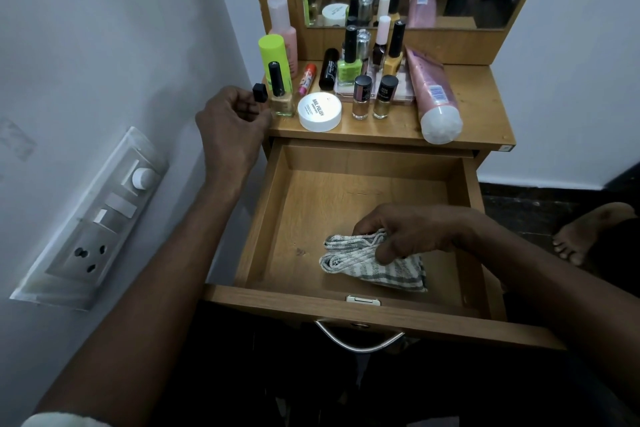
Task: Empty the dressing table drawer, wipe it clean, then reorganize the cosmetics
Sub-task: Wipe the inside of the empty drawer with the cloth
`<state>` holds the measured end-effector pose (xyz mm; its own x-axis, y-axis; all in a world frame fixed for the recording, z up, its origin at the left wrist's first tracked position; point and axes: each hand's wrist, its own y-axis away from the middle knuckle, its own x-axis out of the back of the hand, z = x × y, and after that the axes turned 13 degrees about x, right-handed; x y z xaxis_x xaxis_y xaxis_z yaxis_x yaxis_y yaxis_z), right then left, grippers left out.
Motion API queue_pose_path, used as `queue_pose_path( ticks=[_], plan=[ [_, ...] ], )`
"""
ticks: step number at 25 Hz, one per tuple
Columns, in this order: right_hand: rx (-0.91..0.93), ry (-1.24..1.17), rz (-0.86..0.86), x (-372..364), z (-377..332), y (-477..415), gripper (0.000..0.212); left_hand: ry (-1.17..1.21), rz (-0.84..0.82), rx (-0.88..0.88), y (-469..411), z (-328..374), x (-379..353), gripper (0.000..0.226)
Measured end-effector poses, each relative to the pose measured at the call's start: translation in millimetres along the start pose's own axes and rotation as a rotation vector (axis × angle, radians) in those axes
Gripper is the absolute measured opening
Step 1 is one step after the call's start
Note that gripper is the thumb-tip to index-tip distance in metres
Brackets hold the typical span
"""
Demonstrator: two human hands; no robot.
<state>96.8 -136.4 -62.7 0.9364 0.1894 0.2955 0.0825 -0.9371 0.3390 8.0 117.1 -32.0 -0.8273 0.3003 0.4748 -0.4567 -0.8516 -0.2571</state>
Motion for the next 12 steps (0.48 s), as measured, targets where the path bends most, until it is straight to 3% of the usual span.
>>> queue_pose_path(
  ticks=[8,12],
  plan=[
    [-0.006,0.048,-0.004,-3.5,-1.6,-0.2,0.018,-0.032,-0.052,0.04,5.3,2.3,16.0,0.033],
    [-0.11,0.486,-0.177,-7.0,-16.9,4.6,0.015,-0.25,-0.016,0.103,40.0,-3.8,38.8,0.013]
  ],
)
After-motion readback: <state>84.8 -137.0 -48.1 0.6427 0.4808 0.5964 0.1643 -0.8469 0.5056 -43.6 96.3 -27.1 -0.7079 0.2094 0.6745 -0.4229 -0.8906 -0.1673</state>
